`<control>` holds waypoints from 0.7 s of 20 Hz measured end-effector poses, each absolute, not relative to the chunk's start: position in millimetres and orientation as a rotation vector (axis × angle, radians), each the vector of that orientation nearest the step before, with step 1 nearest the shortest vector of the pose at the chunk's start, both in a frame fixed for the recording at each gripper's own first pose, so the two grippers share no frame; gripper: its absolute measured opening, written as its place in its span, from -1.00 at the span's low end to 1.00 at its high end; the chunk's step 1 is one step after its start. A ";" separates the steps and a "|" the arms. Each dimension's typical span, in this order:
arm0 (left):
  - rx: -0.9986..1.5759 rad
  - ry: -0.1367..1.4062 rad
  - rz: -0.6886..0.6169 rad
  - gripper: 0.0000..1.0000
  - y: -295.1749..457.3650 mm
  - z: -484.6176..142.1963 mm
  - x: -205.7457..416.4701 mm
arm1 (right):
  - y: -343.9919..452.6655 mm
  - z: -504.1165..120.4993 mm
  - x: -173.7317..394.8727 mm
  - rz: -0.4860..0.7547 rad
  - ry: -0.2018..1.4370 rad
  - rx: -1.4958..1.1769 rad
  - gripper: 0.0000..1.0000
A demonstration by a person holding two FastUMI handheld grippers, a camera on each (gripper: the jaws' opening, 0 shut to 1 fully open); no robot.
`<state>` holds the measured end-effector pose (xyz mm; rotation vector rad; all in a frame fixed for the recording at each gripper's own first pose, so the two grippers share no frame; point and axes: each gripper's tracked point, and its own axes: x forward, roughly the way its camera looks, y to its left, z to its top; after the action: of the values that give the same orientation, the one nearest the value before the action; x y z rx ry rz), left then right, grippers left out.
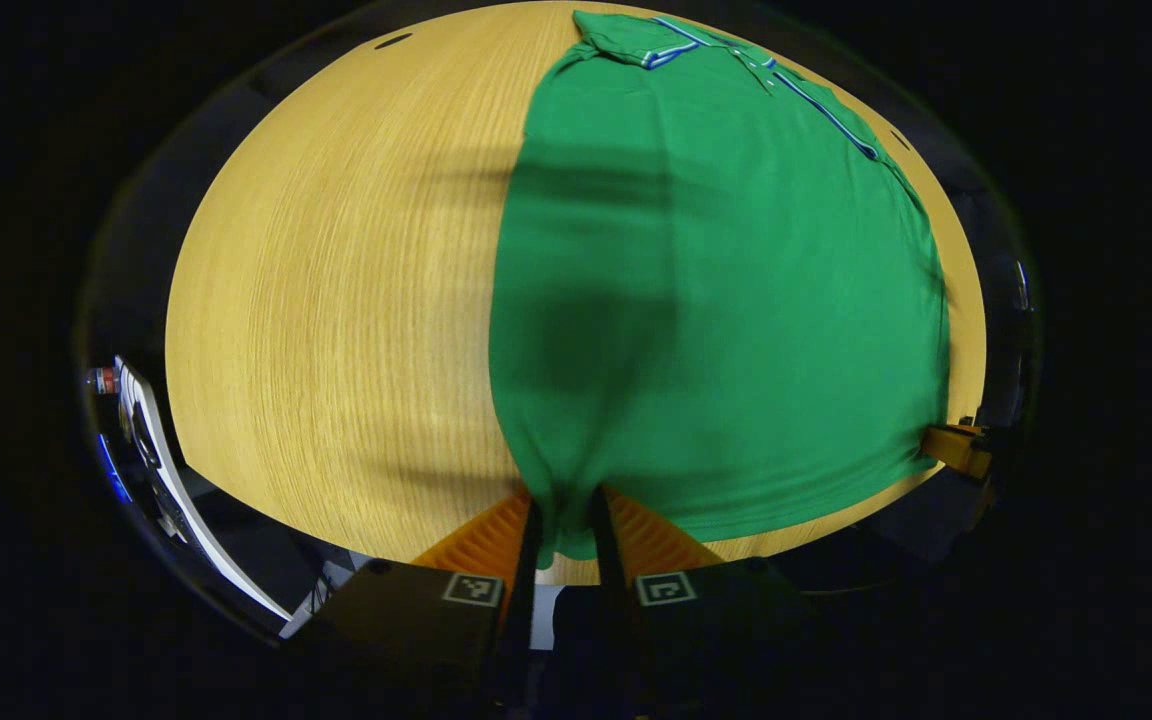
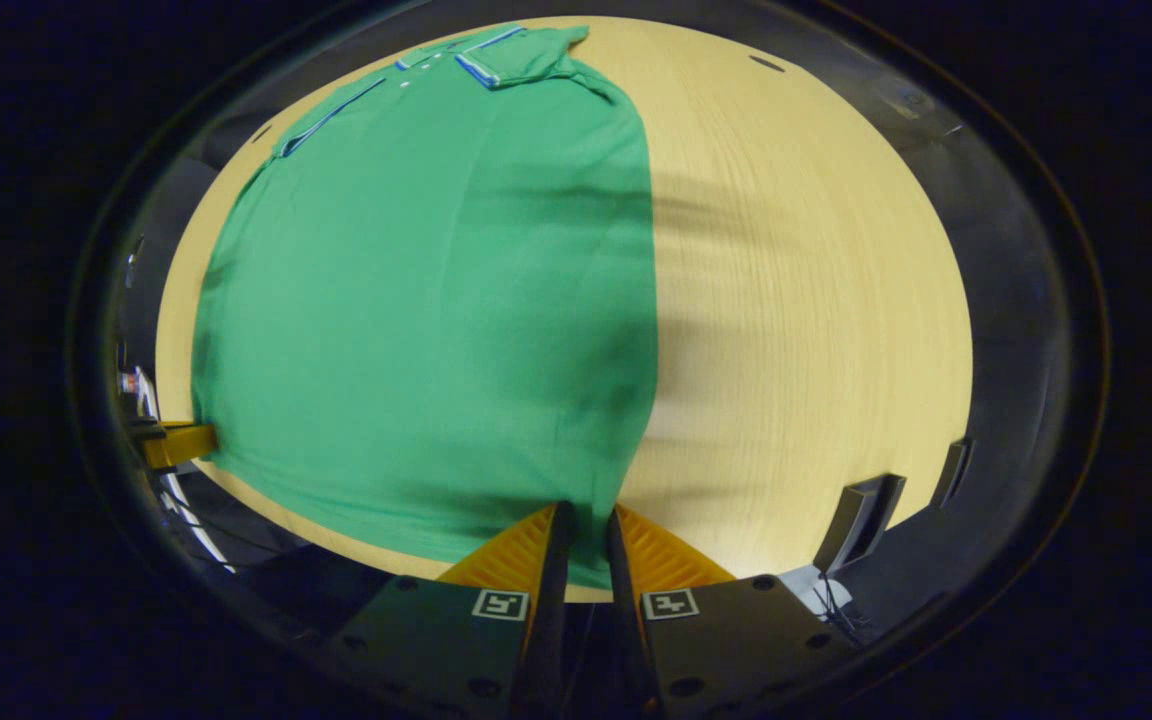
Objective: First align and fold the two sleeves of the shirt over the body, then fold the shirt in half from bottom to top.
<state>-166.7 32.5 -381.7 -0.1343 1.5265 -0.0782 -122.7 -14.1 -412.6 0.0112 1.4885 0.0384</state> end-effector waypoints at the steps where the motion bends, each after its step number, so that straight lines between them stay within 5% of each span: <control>1: -0.145 1.521 -0.087 -0.60 29.3 -381.7 -164.2 | -13.4 -409.4 -120.7 0.032 1.479 0.025 -0.95; 3: -0.131 1.518 -0.087 -0.92 28.0 -381.3 -164.4 | -13.6 -410.2 -121.6 0.043 1.474 0.025 -0.94; 14: -0.133 1.518 -0.120 -0.94 26.6 -380.1 -164.6 | -14.1 -407.3 -121.9 0.098 1.538 0.055 -0.96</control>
<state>-164.6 26.6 -380.1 -0.1332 1.5182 -0.1198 -121.9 -14.1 -407.3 0.0545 1.5375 0.0981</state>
